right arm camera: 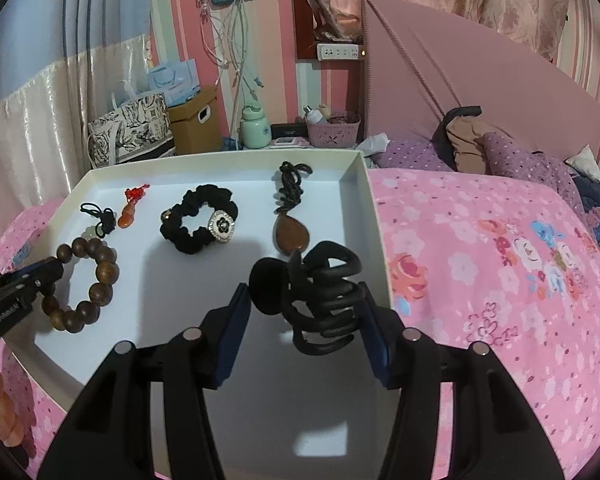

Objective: Organize jewelry
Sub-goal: 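Carry the claw clip and bead bracelet into the tray and open both tools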

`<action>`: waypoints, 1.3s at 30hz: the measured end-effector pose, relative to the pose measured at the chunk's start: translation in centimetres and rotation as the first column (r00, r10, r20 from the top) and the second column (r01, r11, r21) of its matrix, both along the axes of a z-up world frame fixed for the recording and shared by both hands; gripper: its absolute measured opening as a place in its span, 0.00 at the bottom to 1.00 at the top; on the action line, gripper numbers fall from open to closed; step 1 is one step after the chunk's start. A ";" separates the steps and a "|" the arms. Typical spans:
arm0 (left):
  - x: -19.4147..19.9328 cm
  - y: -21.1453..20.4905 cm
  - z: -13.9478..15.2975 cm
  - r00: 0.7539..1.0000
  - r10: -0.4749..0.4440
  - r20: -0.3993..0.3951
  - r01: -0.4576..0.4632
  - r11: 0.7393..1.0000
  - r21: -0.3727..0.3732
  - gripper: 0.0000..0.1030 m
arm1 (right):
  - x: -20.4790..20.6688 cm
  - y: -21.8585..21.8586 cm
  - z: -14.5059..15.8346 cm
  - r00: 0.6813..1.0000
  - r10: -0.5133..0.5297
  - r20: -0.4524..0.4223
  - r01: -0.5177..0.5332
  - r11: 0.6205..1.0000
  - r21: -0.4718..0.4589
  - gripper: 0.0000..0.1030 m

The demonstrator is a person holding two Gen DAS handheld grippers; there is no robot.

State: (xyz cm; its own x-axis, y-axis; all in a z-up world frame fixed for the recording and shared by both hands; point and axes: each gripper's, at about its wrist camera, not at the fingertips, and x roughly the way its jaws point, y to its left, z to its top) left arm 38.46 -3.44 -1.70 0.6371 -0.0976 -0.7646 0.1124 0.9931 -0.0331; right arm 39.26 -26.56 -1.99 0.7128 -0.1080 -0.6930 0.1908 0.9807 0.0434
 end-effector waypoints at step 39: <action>0.2 -0.7 -0.5 0.999 0.024 0.028 -0.026 0.995 0.094 0.56 | 0.9 0.9 -0.8 1.000 0.016 -0.020 -0.017 1.000 -0.021 0.53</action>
